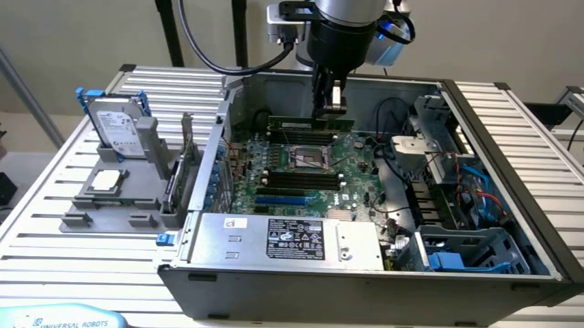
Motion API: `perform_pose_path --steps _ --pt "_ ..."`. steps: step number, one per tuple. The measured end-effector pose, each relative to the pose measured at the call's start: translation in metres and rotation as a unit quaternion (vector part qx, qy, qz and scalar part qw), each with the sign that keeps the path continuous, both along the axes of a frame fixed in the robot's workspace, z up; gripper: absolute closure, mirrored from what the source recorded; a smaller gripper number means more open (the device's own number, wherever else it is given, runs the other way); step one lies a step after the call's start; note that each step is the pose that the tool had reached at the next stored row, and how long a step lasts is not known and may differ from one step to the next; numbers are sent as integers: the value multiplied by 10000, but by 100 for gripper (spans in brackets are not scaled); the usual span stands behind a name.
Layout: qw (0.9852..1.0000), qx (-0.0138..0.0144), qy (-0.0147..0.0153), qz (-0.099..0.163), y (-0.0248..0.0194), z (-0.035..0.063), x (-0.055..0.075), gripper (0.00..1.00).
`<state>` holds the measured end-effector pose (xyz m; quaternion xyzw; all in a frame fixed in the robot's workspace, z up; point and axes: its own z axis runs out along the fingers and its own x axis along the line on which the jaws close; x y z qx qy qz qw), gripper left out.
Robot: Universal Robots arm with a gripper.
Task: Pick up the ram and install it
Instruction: 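Insert the ram into the slot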
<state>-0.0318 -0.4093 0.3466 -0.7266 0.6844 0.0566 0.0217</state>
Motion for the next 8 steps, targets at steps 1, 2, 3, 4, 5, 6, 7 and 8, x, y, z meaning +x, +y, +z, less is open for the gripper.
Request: perform_pose_path --steps 1,2,3,4,5,6,7,8 --pt "10000 0 0 0 0 0 0 86" --pt "10000 0 0 0 0 0 0 86" --pt "10000 0 0 0 0 0 0 86" --pt "10000 0 0 0 0 0 0 86" --pt "10000 0 0 0 0 0 0 86" --pt "10000 0 0 0 0 0 0 86" --pt "10000 0 0 0 0 0 0 86" --pt "10000 0 0 0 0 0 0 86"
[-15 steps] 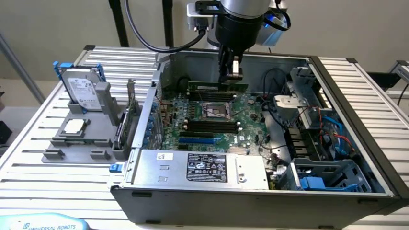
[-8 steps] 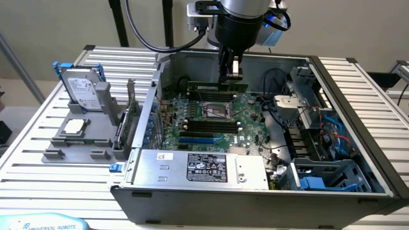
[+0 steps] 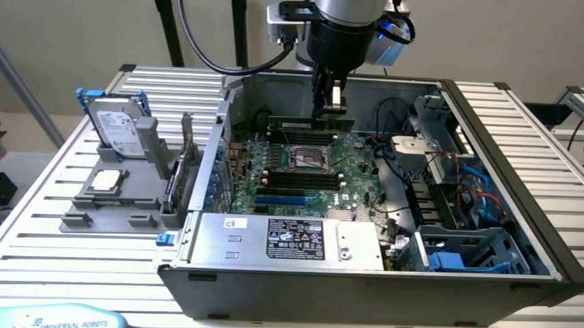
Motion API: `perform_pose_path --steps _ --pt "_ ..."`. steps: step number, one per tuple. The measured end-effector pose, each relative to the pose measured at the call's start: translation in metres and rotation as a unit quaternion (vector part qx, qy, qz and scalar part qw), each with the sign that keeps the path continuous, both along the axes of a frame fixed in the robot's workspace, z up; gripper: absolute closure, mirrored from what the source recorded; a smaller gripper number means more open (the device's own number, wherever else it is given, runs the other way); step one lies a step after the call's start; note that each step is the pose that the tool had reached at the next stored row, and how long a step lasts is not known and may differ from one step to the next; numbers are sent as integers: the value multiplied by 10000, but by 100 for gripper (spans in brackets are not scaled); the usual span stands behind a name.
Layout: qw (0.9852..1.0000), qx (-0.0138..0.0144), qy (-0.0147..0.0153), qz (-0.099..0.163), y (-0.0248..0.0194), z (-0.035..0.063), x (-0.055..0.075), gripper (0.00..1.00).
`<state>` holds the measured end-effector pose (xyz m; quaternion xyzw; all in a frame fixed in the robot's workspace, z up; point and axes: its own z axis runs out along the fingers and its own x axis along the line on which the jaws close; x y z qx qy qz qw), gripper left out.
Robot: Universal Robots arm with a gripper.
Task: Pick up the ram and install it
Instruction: 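Insert the ram into the slot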
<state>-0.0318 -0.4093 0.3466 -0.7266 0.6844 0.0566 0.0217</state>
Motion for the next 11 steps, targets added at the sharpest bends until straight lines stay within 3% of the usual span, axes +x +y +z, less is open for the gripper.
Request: perform_pose_path --steps 5,11 --pt "10000 -1 0 0 0 -1 0 86" --pt "10000 -35 0 -10 0 -87 -2 86"
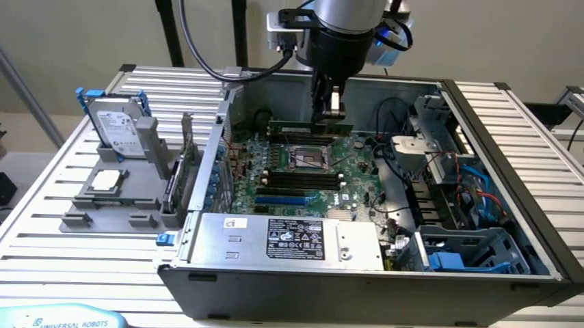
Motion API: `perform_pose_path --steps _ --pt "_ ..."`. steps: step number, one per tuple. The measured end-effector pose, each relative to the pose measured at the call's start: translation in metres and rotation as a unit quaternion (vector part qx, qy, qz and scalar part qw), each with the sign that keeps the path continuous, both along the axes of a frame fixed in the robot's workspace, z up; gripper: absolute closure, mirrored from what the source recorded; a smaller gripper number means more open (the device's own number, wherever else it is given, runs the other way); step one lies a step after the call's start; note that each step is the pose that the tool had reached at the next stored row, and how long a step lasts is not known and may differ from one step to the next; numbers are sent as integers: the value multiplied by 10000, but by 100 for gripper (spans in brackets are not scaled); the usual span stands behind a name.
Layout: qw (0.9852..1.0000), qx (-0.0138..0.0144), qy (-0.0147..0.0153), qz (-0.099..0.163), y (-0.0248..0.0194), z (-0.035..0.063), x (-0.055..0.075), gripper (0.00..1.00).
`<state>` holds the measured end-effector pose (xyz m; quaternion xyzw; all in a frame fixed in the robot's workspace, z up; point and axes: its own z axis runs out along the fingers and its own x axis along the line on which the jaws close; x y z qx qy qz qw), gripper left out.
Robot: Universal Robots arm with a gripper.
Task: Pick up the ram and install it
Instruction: 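Insert the ram into the slot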
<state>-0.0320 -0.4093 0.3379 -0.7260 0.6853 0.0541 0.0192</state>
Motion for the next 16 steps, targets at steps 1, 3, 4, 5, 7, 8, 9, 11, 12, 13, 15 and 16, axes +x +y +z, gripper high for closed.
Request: perform_pose_path --steps 1,3,4,5,7,8,9,11,12,13,15,16 --pt "10000 -4 0 -2 0 -18 0 86" --pt "10000 -9 0 -6 0 -55 0 86" --pt "10000 -11 0 -8 0 -73 0 86" --pt "10000 -12 0 -11 0 -91 0 86" --pt "10000 -14 0 -23 0 -127 -1 86" --pt "10000 -16 0 -32 0 -145 -2 86" --pt "10000 -17 0 -39 0 -163 -2 86" --pt "10000 -20 0 -52 0 -200 -3 86" --pt "10000 -22 0 -59 0 -218 -3 86" --pt "10000 -24 0 -65 0 -236 -4 86" --pt "10000 -26 0 -76 0 -272 -4 86" --pt "10000 -28 0 -80 0 -290 -4 86"
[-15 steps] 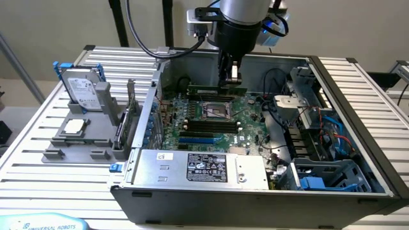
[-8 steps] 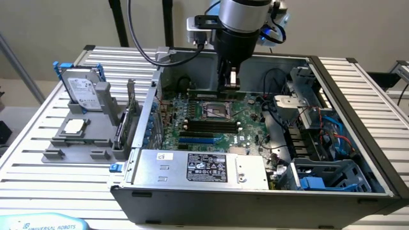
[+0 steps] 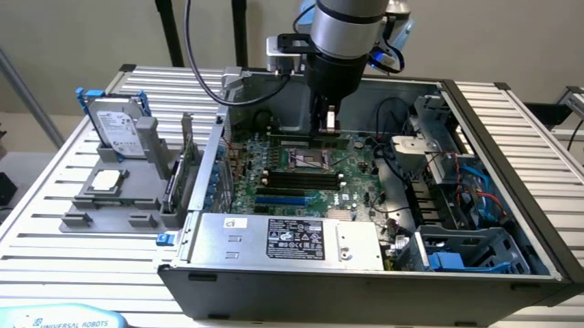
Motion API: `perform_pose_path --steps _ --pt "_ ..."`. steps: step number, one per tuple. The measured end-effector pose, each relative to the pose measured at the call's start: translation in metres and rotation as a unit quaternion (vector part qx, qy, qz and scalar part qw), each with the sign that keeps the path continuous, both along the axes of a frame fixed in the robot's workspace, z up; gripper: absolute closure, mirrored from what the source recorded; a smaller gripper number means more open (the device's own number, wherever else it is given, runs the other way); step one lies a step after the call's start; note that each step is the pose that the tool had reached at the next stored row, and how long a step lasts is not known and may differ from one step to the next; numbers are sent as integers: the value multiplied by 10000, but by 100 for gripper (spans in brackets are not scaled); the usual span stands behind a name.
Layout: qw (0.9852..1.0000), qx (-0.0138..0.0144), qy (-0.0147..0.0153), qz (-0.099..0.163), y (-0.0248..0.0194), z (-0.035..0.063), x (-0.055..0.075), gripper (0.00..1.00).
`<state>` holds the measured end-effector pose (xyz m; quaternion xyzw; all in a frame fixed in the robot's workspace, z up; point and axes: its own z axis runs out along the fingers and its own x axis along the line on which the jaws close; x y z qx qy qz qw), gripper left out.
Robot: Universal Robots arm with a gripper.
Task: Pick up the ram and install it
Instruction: 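Insert the ram into the slot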
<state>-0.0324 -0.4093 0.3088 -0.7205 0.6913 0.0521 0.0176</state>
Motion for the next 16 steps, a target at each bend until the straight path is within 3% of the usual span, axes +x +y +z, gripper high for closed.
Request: perform_pose_path --steps 7,16 --pt "10000 -2 0 -9 -5 -127 -1 86" --pt "10000 -1 -1 -36 -46 -291 -2 86"
